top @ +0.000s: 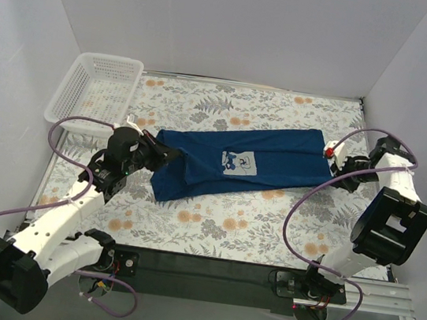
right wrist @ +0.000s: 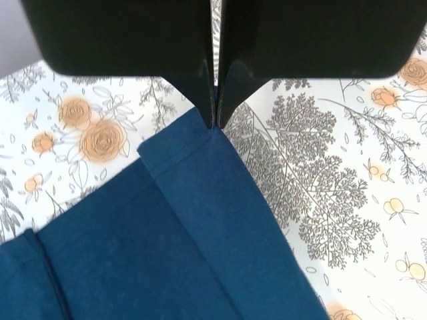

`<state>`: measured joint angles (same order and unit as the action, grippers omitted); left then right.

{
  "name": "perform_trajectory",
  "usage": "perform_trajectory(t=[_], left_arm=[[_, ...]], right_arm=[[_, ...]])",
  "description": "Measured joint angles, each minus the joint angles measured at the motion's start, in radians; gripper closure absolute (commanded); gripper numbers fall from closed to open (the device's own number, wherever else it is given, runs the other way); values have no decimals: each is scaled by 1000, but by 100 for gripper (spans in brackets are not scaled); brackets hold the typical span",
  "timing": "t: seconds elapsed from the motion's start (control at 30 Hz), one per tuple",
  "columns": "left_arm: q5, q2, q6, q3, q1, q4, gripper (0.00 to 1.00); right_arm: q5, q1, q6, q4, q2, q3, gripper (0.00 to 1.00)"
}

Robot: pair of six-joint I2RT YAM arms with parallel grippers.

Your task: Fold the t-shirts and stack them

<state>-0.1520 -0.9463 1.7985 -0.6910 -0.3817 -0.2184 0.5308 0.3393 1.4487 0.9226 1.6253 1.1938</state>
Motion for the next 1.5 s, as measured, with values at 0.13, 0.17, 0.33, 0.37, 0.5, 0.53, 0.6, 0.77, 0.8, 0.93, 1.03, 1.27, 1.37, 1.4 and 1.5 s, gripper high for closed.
perform_trajectory(t=[0.13,0.17,0.33,0.37,0.5,0.53,0.6,0.77,0.8,0.93,1.03,1.27,1.37,1.4,1.5], left_arm=[[3,46,24,29,0,-12,100],[3,55,31,37,0,-15,100],[3,95,54,79,0,-30,100],[3,101,57,82,0,-36,100],[2,111,61,88,0,-43,100],[2,110,61,89,0,-44,100],[2,111,61,93,0,-47,100],[-13,109,55,95,0,-60,100],[-18,108,52,96,0,-63,100],[-29,110,35,109,0,-84,100],[-30,120,19,124,0,-116,100],[-30,116,-57,125,0,-159,100],[-32,68,-93,95,0,-164,100],[-34,50,-101,80,0,-163,100],[-49,-24,-121,24,0,-139,100]], right_arm=[[8,44,21,25,-38,-15,99],[11,52,26,27,-45,-15,99],[30,83,63,55,-71,-35,99],[35,89,73,61,-76,-41,99],[50,116,111,98,-96,-53,99],[53,123,122,103,-101,-58,99],[56,138,141,117,-111,-68,99],[60,167,192,142,-124,-103,99],[60,172,204,149,-127,-111,99],[60,195,248,173,-143,-138,99],[58,223,285,198,-173,-164,99],[56,293,345,245,-195,-177,99],[64,302,357,257,-190,-177,99],[71,302,358,259,-182,-177,99],[89,302,357,261,-140,-174,99]])
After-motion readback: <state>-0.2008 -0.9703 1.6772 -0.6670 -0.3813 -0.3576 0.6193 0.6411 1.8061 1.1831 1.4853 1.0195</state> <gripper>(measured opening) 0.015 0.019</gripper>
